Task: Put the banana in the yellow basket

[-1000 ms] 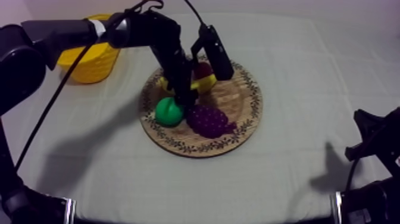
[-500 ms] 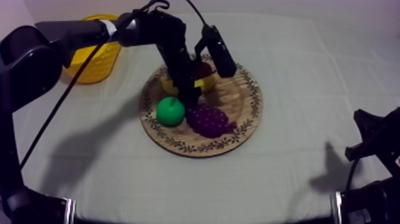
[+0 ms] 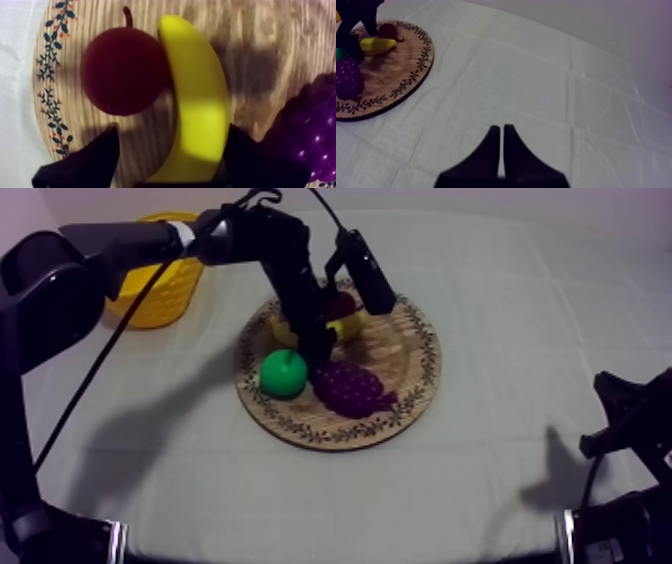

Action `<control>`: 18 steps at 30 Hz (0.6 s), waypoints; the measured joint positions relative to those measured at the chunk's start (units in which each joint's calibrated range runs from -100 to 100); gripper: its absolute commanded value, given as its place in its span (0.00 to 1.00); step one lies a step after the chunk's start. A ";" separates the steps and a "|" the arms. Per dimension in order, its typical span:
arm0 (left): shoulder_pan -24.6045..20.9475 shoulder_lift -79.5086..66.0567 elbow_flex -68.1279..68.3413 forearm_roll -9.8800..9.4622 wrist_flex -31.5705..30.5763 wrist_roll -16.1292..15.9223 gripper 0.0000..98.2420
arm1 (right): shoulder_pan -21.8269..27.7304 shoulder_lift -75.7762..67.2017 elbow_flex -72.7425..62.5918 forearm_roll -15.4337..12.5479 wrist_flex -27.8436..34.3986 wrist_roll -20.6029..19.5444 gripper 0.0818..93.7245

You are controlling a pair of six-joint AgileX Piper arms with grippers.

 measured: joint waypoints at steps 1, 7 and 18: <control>0.00 0.00 0.01 -0.06 0.00 0.03 0.75 | 0.00 0.00 0.00 0.00 0.00 0.00 0.00; -0.07 -0.73 1.01 -0.08 -0.66 -0.31 0.76 | 0.04 0.00 0.00 0.00 0.00 0.00 0.00; -0.64 -0.79 1.16 -0.15 -0.19 0.40 0.69 | 0.04 0.00 0.00 0.00 0.00 0.00 0.00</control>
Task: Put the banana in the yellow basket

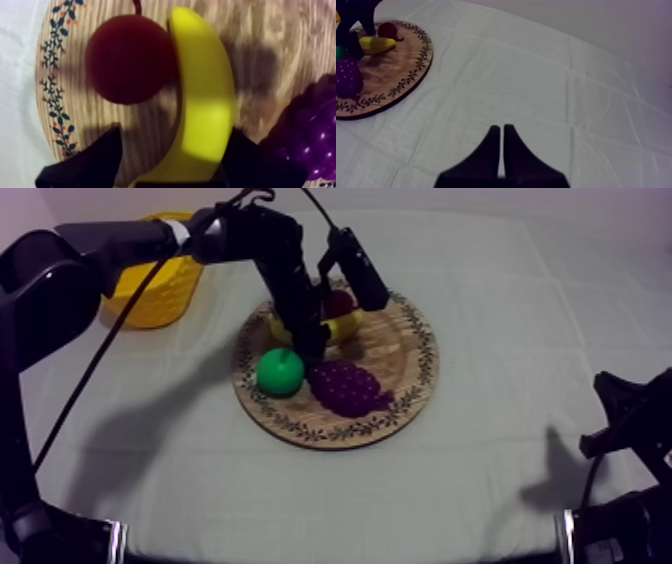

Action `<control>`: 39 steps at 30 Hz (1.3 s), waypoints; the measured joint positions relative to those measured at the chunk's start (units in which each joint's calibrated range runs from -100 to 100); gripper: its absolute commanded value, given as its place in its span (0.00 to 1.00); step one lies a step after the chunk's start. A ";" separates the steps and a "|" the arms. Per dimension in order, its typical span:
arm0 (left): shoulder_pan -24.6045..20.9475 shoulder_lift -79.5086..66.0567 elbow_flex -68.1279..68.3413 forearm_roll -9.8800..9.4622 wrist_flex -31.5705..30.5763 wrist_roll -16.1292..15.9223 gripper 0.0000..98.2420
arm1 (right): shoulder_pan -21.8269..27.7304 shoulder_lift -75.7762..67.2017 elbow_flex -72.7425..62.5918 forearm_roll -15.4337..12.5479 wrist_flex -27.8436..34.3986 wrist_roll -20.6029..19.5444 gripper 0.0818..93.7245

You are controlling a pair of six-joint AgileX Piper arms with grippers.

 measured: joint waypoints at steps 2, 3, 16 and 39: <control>-0.04 0.00 0.12 0.05 -0.14 0.00 0.68 | 0.00 0.00 0.00 0.00 0.00 0.00 0.00; -0.09 -0.07 0.11 0.05 -0.17 0.03 0.66 | 0.00 0.00 0.00 0.00 0.00 0.00 0.00; -0.01 -0.19 0.13 -0.34 -1.08 1.03 0.48 | 0.00 0.00 0.00 0.00 0.00 0.00 0.00; 0.11 -1.34 1.77 -1.39 -2.91 2.98 0.35 | -0.04 0.00 0.00 0.11 0.01 0.00 0.00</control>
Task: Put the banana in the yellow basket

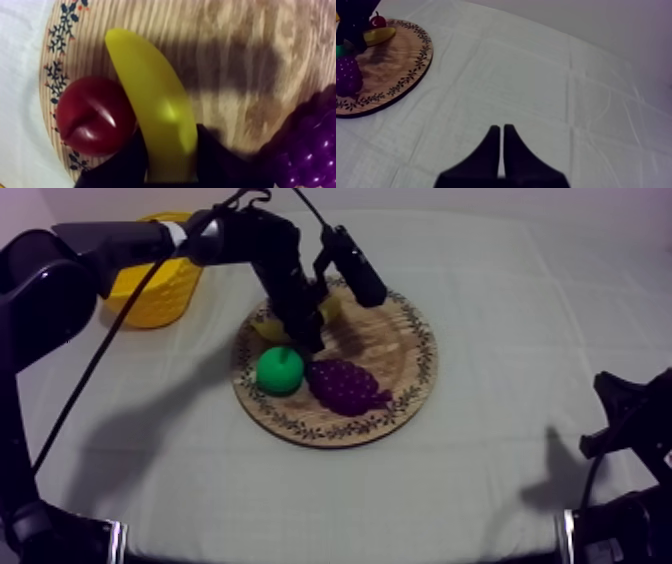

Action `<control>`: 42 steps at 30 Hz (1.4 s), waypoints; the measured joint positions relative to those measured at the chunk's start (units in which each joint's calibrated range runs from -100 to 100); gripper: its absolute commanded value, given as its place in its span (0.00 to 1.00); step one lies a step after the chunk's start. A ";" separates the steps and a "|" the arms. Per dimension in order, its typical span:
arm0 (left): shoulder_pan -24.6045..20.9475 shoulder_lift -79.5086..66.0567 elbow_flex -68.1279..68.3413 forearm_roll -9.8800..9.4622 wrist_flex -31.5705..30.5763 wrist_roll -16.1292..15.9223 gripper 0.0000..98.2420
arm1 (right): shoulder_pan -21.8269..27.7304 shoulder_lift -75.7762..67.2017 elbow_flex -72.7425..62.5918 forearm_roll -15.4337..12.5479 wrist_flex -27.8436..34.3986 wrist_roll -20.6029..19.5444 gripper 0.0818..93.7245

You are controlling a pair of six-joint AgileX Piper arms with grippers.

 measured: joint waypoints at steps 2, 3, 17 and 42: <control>0.00 -0.14 0.12 -0.12 -0.07 0.16 0.34 | 0.00 0.00 0.00 0.00 0.00 0.00 0.00; 0.01 -0.21 0.12 -0.12 -0.18 0.24 0.34 | 0.00 0.00 0.00 0.00 0.00 0.00 0.00; 0.29 -3.00 3.33 -0.41 -2.52 0.47 0.30 | -0.02 0.00 0.00 -0.11 0.00 0.00 0.00; 3.33 -17.02 3.32 -4.09 0.53 4.77 0.27 | -0.12 0.00 0.00 -0.11 0.00 0.00 0.00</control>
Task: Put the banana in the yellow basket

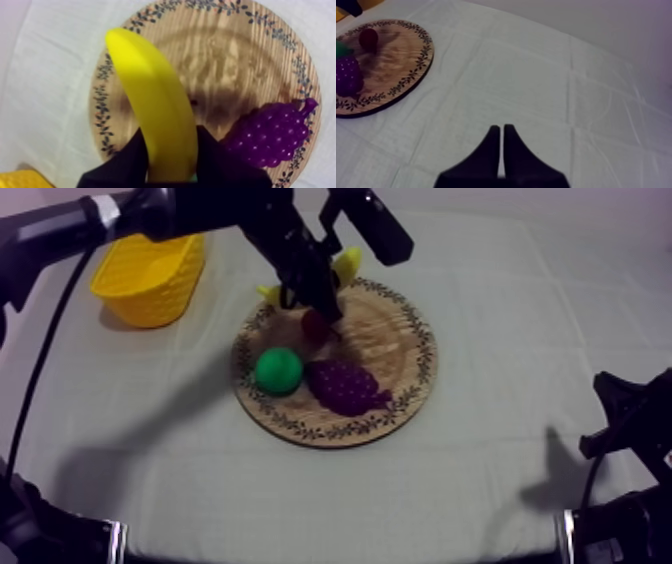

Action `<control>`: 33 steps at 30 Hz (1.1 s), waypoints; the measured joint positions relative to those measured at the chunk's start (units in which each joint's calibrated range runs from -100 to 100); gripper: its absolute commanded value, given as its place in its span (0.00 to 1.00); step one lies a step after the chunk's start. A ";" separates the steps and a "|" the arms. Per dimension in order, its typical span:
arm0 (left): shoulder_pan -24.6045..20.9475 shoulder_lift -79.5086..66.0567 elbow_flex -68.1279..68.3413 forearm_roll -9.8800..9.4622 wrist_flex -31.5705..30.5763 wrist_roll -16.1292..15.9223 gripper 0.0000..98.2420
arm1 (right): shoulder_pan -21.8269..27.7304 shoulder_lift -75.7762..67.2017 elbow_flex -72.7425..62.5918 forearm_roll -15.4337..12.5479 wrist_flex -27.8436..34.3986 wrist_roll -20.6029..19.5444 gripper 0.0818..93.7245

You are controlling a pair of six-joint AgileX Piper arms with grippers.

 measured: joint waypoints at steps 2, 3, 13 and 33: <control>-0.31 -1.20 -0.10 -0.26 0.56 0.21 0.27 | 0.00 0.00 0.00 0.00 0.00 -0.15 0.00; -0.56 -1.86 -0.27 -0.32 0.71 0.27 0.27 | 0.00 0.00 0.00 0.00 0.00 -0.18 0.00; -4.77 -9.19 -0.57 -0.62 2.30 0.69 0.26 | 0.00 0.00 0.00 0.00 0.00 0.00 0.00; -19.65 -21.00 9.05 1.05 -3.23 -0.18 0.25 | -0.14 0.00 0.00 0.00 0.00 0.00 0.00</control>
